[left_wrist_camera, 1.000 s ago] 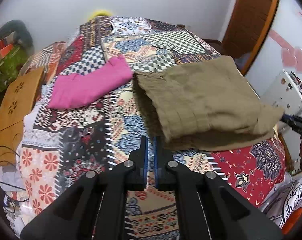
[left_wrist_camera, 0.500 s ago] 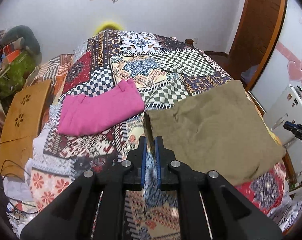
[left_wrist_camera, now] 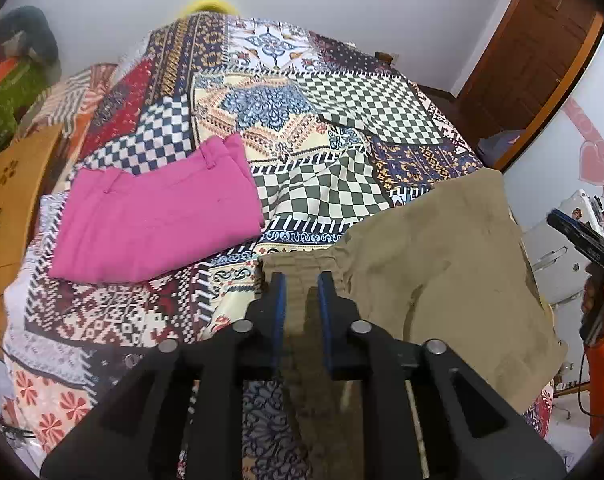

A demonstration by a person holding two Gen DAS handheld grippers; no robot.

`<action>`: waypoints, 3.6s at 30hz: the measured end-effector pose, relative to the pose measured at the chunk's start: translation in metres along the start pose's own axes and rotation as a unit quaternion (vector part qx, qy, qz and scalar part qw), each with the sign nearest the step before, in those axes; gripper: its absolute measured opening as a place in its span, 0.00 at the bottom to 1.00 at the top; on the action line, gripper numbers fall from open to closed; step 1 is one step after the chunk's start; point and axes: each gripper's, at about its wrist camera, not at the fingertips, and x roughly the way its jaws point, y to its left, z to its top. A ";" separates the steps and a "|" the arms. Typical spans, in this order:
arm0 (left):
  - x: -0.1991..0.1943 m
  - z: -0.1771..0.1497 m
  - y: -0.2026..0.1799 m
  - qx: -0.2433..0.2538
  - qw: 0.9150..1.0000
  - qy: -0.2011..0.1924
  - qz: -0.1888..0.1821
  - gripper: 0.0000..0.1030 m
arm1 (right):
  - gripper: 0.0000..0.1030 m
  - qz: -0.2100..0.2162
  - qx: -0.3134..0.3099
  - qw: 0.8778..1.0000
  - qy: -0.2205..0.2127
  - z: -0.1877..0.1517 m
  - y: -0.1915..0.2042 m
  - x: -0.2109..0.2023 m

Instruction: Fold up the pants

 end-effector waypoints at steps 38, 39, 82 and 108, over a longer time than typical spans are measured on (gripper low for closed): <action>0.028 0.014 0.005 -0.003 1.000 -0.003 0.011 0.01 | 0.04 -0.029 -0.064 0.997 -0.019 0.073 0.005 0.102; 0.028 0.013 0.006 -0.008 1.000 0.000 0.004 0.01 | 0.04 -0.020 -0.061 0.998 -0.011 0.074 0.004 0.105; 0.049 0.034 -0.008 0.007 0.999 0.001 -0.037 0.31 | 0.10 0.021 -0.047 0.998 0.040 0.051 0.006 0.121; 0.005 0.044 0.005 0.001 0.997 -0.049 0.053 0.38 | 0.39 -0.013 -0.025 0.999 0.043 0.060 0.004 0.099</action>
